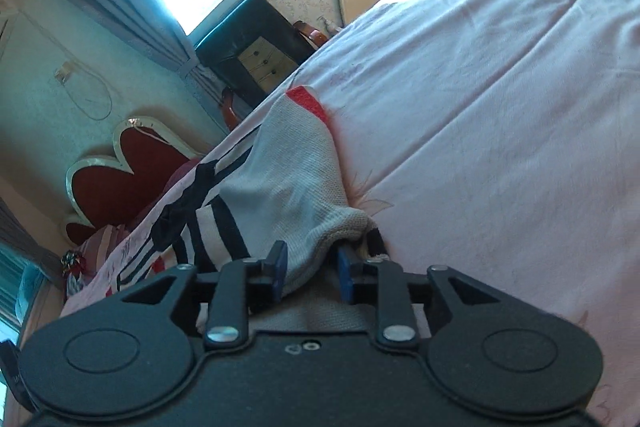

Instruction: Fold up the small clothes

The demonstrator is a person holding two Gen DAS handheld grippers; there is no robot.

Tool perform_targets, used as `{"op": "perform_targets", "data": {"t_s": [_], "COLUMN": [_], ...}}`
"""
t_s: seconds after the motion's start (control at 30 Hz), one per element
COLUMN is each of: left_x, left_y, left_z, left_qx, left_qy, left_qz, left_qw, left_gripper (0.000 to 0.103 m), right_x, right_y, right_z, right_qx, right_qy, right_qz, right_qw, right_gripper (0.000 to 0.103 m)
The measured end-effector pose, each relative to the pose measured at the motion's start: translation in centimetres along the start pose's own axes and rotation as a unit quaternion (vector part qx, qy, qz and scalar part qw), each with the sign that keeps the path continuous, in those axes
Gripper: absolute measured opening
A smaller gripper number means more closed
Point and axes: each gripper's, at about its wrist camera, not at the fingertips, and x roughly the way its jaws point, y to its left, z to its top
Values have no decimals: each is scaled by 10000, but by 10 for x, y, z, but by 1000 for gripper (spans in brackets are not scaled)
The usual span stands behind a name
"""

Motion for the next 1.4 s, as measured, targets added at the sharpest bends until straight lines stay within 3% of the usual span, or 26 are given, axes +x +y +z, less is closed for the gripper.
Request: {"op": "perform_targets", "data": {"t_s": [0.13,0.3,0.53,0.6,0.67,0.73,0.9,0.97,1.0,1.1,1.17,1.23,1.3,1.33,1.4], "left_x": [-1,5,10,3,-10,-3,-5,-15,-23,-24,-7,11,28,37,34], "left_y": [1,-2,-10,-13,-15,-11,-18,-28,-37,-68,-93,-107,-103,-96,-91], "left_z": [3,10,8,3,-3,-9,-11,-9,-8,1,6,5,4,0,-11], "left_qx": [-199,-288,-117,-107,-106,-135,75,201,327,655,1013,1184,1050,967,1051], "left_qy": [-15,-86,-169,-344,-708,-544,-624,-741,-926,-1076,-1068,-1065,-734,-458,-641], "left_qz": [-66,17,207,307,472,704,905,1210,1356,1151,1133,1390,1613,1716,1640], "left_qw": [9998,9995,9996,9989,9963,9959,9939,9897,9859,9853,9826,9774,9786,9793,9787], "left_gripper": [6,6,6,6,5,5,6,8,9,24,86,88,77,68,68], "right_x": [-22,8,84,97,97,93,96,86,79,66,72,84,101,112,122], "right_y": [5,2,-14,-21,-19,-14,-16,-10,-7,3,12,25,30,29,19], "right_z": [8,53,97,101,101,98,92,92,93,100,105,109,108,107,106], "right_qx": [-611,-804,-763,-615,-788,-1079,-1299,-1512,-1633,-2074,-2396,-2664,-3019,-3117,-3173], "right_qy": [-319,-473,85,273,309,217,332,205,72,-212,-167,-39,145,288,301], "right_qz": [-67,57,204,290,276,129,-11,-133,-154,-45,-25,76,-113,-321,-342], "right_qw": [9976,9956,9968,9973,9960,9938,9910,9882,9864,9780,9707,9638,9532,9492,9472], "right_gripper": [36,36,34,14,9,8,10,24,24,17,9,8,8,2,0]}}
